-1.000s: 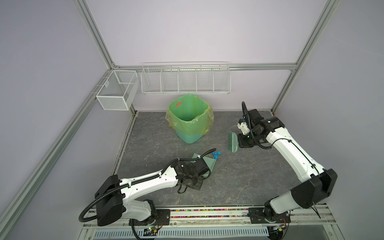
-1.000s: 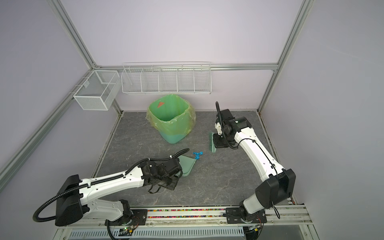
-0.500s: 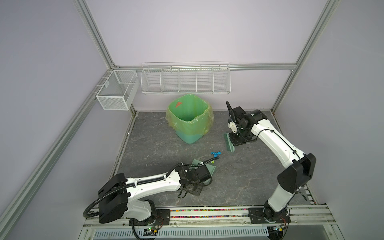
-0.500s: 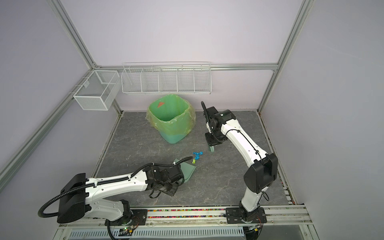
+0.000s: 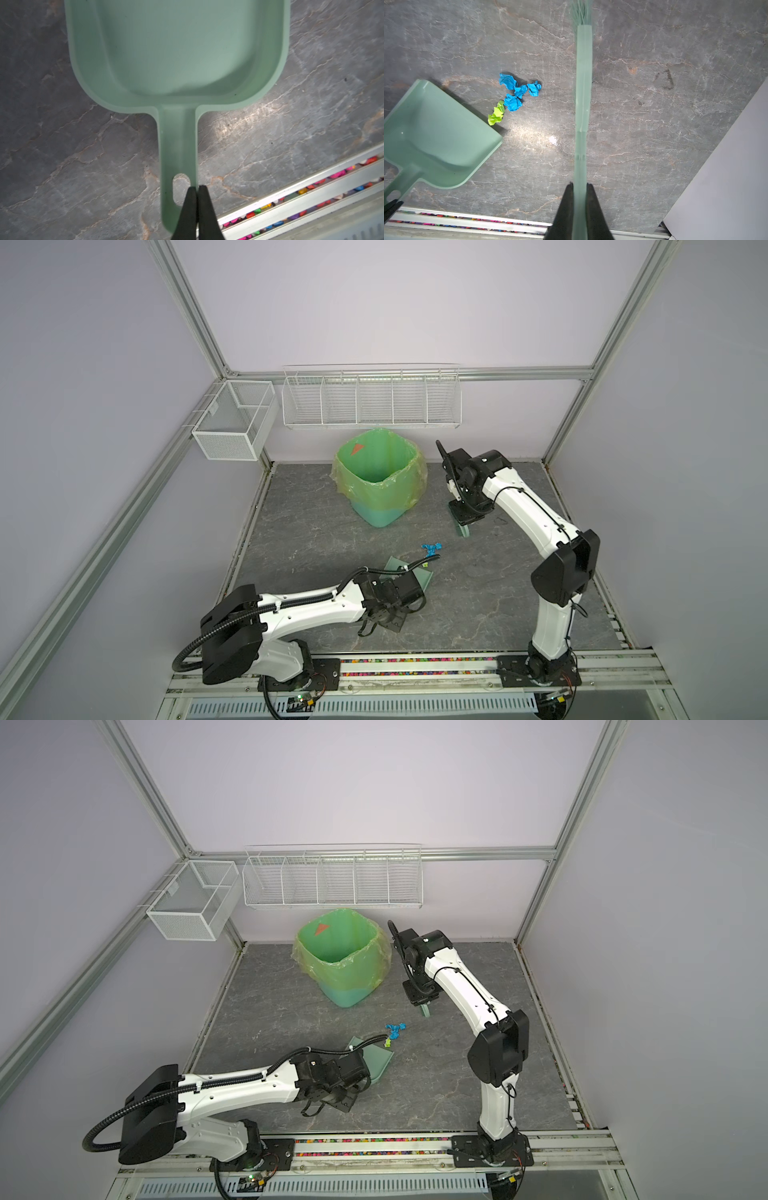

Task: Sweep away the paper scraps from the table
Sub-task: 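Reach the brush past the blue and lime scraps with the right gripper, then sweep the blue and lime scraps into the dustpan with the right gripper's brush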

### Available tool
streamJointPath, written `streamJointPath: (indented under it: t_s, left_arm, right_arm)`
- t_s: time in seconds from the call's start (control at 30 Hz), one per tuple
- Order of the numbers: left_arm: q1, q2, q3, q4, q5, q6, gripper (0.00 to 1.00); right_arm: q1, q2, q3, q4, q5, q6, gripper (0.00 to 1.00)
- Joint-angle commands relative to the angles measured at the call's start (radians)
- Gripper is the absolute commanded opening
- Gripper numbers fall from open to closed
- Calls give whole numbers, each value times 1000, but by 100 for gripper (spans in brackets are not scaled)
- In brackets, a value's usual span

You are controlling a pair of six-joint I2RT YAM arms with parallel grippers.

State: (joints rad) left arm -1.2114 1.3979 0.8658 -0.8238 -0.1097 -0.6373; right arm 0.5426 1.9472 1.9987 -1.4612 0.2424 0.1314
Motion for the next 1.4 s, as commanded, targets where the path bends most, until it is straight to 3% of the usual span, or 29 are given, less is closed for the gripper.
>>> streamJointPath:
  t_s: [0.0,0.37,0.67,1.37]
  left_arm:
    - [-4,13,14,-16,-35,25,0]
    - [-4,78,41,33,6,28,0]
    - [-4,109,77,7,-27,28,0]
    - [-4,189,126,-7,-36,41,0]
  right_arm:
    - [15,26,37,-57,16,-44,7]
    - [36,124,130,-108,-3,-75,7]
    - [55,201,190,-143,-9,-78,7]
    - [146,278,214,-141,-66,-84,7]
